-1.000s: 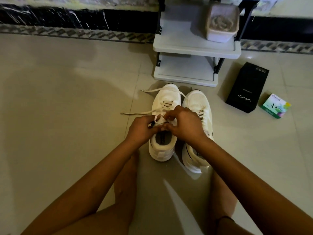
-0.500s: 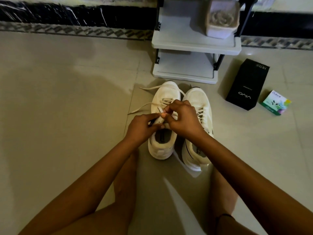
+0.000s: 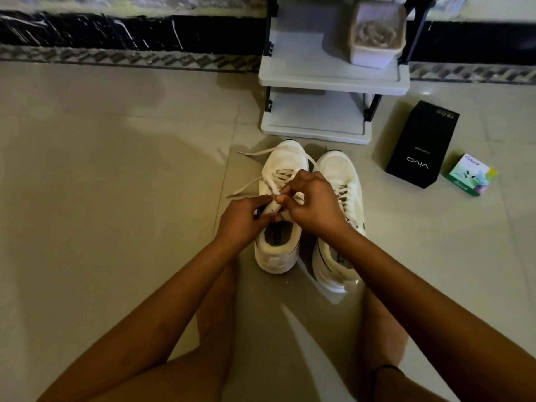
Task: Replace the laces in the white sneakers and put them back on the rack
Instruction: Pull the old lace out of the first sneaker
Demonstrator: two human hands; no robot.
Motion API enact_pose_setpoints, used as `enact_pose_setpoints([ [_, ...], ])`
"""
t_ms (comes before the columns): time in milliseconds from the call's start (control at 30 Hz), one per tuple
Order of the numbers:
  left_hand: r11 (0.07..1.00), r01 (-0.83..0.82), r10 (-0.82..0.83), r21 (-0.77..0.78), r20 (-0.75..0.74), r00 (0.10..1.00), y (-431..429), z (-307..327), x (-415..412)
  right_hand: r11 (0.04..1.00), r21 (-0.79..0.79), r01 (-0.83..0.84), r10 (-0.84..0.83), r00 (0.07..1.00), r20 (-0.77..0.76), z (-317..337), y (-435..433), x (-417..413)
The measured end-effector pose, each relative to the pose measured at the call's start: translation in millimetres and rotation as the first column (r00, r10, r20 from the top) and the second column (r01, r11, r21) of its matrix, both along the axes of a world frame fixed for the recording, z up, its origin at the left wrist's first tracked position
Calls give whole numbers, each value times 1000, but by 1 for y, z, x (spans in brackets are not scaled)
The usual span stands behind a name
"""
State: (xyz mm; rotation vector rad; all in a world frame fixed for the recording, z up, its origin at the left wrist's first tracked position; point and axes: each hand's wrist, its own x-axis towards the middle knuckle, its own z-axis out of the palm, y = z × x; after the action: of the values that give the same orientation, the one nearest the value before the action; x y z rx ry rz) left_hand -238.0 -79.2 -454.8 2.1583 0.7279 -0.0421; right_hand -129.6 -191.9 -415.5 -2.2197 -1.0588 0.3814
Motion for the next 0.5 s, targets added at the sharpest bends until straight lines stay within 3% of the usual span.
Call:
enact_pose_setpoints([
  [67,1000,4,-4,-2,-2,1000,-1,0,0,994,100,49,-20,961,-274,1,-2,1],
  [133,1000,14,-14,16,-3,1000,-1,1,1,993,111,41,-3,948,-319,0,-7,0],
  [200,1000,8,-8,13,2,1000,-2,1,1,995,-73,-75,72,997,-38,-10,-12,3],
  [267,999,-27,27,-18,0,1000,-3,1,2,965,-233,-123,178,957,230,-15,-16,5],
  [433,1000,-13,13,4,5,1000,-2,-1,3,965,-234,-117,227,819,527,-12,-6,0],
  [500,1000,-1,1,31,13,1000,-2,1,3,966,-224,-132,229,837,498,-12,-2,2],
])
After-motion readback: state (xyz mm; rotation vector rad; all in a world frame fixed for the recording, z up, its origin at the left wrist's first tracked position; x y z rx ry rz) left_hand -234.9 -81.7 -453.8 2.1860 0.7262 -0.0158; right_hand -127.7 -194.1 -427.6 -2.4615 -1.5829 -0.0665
